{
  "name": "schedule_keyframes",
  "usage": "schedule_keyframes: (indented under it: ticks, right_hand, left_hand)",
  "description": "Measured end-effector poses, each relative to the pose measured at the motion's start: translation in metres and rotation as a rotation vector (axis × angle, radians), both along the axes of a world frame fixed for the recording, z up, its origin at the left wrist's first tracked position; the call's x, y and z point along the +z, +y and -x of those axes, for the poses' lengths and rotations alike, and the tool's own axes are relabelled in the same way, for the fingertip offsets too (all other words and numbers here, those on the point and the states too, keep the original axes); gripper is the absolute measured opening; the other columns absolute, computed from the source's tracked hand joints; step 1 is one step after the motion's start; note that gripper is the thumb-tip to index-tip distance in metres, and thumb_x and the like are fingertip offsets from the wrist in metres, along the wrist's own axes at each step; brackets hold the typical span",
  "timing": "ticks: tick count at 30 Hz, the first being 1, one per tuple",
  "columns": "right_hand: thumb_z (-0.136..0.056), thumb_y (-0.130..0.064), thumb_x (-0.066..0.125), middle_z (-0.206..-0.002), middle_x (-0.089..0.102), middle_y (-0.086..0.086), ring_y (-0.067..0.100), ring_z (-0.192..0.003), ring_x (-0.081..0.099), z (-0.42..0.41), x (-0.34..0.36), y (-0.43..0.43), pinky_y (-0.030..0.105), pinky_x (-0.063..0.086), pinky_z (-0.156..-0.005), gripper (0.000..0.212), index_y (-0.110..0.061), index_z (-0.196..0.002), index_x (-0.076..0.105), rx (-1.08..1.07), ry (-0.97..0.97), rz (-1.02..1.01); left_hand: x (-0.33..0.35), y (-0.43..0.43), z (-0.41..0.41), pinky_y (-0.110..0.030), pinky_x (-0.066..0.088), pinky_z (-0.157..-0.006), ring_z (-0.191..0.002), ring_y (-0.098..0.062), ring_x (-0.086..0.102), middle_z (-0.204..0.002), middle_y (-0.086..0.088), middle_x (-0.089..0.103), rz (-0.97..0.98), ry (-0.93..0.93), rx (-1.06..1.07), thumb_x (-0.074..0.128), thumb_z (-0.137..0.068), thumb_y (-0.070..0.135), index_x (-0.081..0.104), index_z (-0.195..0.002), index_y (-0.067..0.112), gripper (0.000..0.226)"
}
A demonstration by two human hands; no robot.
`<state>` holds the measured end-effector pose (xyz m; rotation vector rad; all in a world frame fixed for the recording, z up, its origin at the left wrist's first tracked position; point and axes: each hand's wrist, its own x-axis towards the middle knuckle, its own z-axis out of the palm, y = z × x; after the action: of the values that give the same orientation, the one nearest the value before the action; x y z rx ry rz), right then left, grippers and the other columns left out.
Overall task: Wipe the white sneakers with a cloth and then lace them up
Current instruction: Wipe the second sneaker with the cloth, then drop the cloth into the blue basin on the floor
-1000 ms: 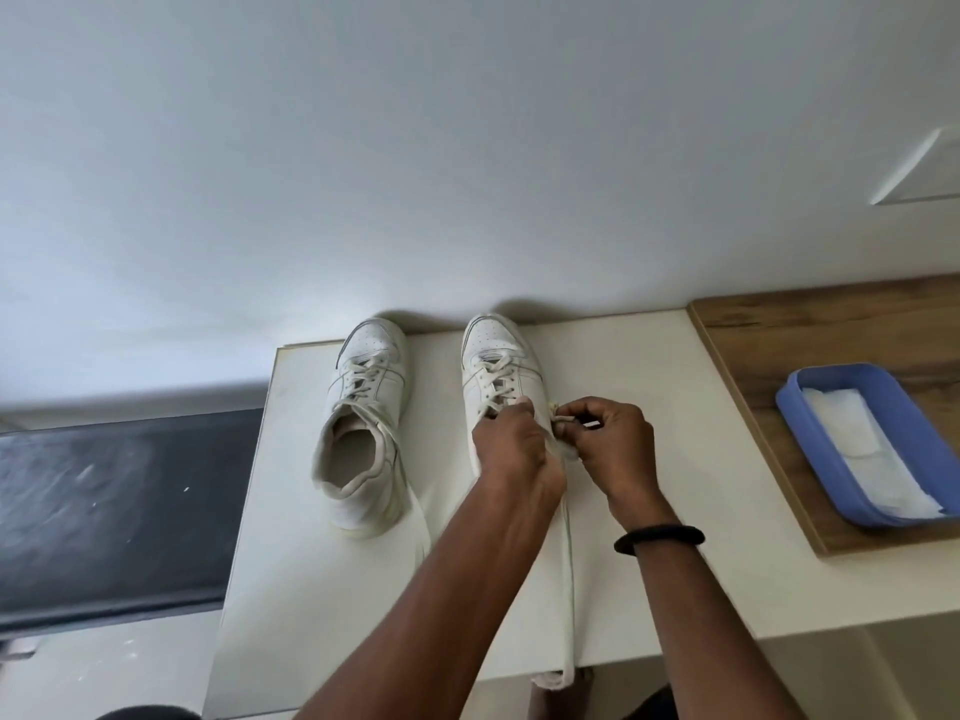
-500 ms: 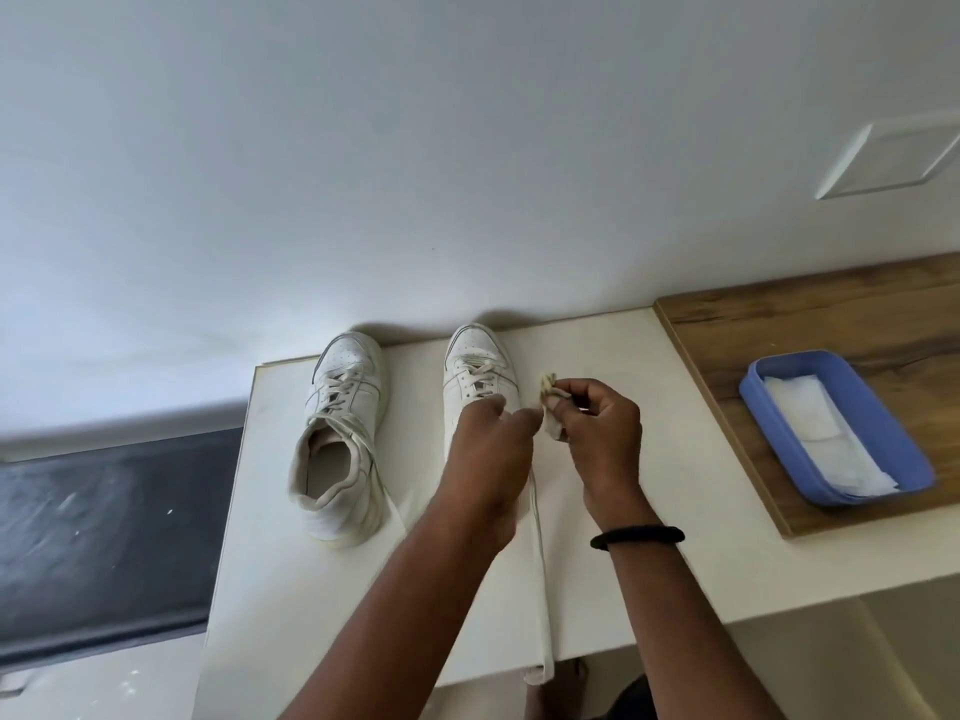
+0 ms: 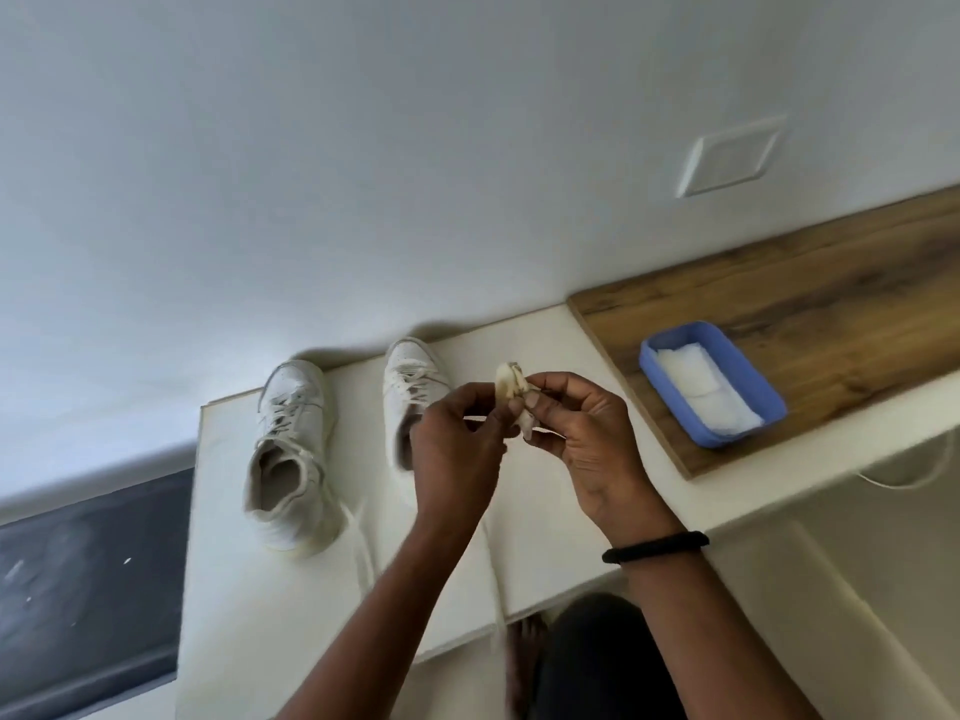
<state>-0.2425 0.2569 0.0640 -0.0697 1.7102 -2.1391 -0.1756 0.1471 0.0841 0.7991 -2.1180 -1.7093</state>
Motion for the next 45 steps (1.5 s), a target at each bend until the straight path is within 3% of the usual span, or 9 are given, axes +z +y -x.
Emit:
schedule_keyframes:
  ticks: [8, 16, 19, 24, 28, 32, 37, 41, 45]
  right_hand:
    - [-0.089, 0.004, 0.066, -0.087, 0.077, 0.003, 0.015, -0.076, 0.070, -0.054, 0.044, 0.195, 0.025, 0.054, -0.062, 0.026, -0.020, -0.094, 0.076, -0.304, 0.136, -0.175]
    - [-0.088, 0.007, 0.064, -0.088, 0.076, 0.008, 0.018, -0.080, 0.071, -0.163, 0.042, 0.376, 0.028, 0.057, -0.069, 0.015, -0.004, -0.090, 0.074, -0.591, 0.019, -0.311]
    - [-0.089, 0.003, 0.067, -0.085, 0.076, 0.009, 0.019, -0.079, 0.071, -0.200, 0.019, 0.412, 0.031, 0.058, -0.074, 0.012, -0.004, -0.090, 0.076, -0.643, -0.103, -0.313]
    - [-0.078, -0.010, 0.082, -0.080, 0.077, 0.004, 0.022, -0.073, 0.074, -0.235, -0.051, 0.440, 0.041, 0.061, -0.079, 0.016, -0.024, -0.073, 0.075, -0.751, -0.223, -0.675]
    - [-0.080, 0.002, 0.070, -0.081, 0.073, -0.012, -0.001, -0.072, 0.067, -0.244, -0.099, 0.439, 0.015, 0.049, -0.071, 0.027, -0.025, -0.073, 0.072, -0.760, -0.202, -0.896]
    - [-0.078, 0.004, 0.064, -0.086, 0.070, -0.006, 0.006, -0.076, 0.064, -0.245, -0.131, 0.438, 0.020, 0.048, -0.072, 0.026, -0.020, -0.077, 0.074, -0.738, -0.189, -1.033]
    - [-0.078, 0.005, 0.061, -0.088, 0.072, 0.001, 0.017, -0.082, 0.066, -0.241, -0.144, 0.438, 0.027, 0.047, -0.074, 0.023, -0.013, -0.081, 0.075, -0.701, -0.201, -1.094]
    - [-0.079, 0.010, 0.061, -0.093, 0.075, 0.004, 0.012, -0.084, 0.063, -0.240, -0.147, 0.443, 0.005, 0.038, -0.070, 0.023, -0.006, -0.088, 0.075, -0.705, -0.242, -1.062]
    - [-0.082, 0.004, 0.064, -0.101, 0.077, 0.000, 0.015, -0.093, 0.070, -0.244, -0.157, 0.449, 0.003, 0.039, -0.073, 0.022, -0.010, -0.093, 0.076, -0.709, -0.306, -1.053]
  left_hand:
    - [0.023, 0.165, -0.008, -0.038, 0.061, -0.070, -0.074, -0.015, 0.075, -0.080, 0.004, 0.078, -0.098, 0.105, -0.454, 0.070, -0.094, 0.014, 0.074, -0.113, 0.032, 0.027]
    - [-0.001, 0.339, -0.047, -0.023, 0.054, -0.061, -0.070, -0.006, 0.069, -0.080, 0.010, 0.078, -0.269, -0.021, -0.927, 0.068, -0.091, 0.002, 0.078, -0.089, 0.029, 0.029]
    - [-0.031, 0.379, -0.072, -0.030, 0.055, -0.070, -0.072, -0.009, 0.069, -0.079, 0.010, 0.078, -0.251, -0.115, -1.020, 0.071, -0.087, 0.009, 0.080, -0.079, 0.034, 0.027]
    - [-0.092, 0.411, -0.092, -0.049, 0.059, -0.091, -0.085, -0.023, 0.077, -0.084, -0.001, 0.080, -0.230, -0.427, -1.100, 0.069, -0.081, 0.017, 0.080, -0.086, 0.031, 0.019]
    - [-0.127, 0.424, -0.094, -0.045, 0.060, -0.089, -0.083, -0.023, 0.077, -0.077, 0.003, 0.079, -0.085, -0.519, -1.126, 0.069, -0.076, 0.026, 0.079, -0.072, 0.041, 0.017]
    - [-0.144, 0.436, -0.100, -0.012, 0.049, -0.073, -0.081, -0.018, 0.072, -0.083, 0.006, 0.078, 0.236, -0.454, -1.216, 0.063, -0.087, 0.013, 0.079, -0.087, 0.023, 0.019]
    - [-0.153, 0.452, -0.113, -0.022, 0.035, -0.052, -0.066, -0.015, 0.057, -0.072, 0.004, 0.063, 0.440, -0.408, -1.240, 0.053, -0.095, 0.009, 0.071, -0.088, 0.013, 0.019]
    - [-0.154, 0.455, -0.112, -0.021, 0.041, -0.074, -0.097, -0.021, 0.066, -0.105, -0.002, 0.071, 0.557, -0.329, -1.391, 0.049, -0.101, 0.012, 0.065, -0.118, 0.012, 0.024]
    - [-0.169, 0.446, -0.107, -0.007, 0.037, -0.067, -0.095, -0.017, 0.064, -0.102, 0.006, 0.069, 0.567, -0.370, -1.412, 0.046, -0.103, 0.017, 0.063, -0.125, 0.021, 0.028]
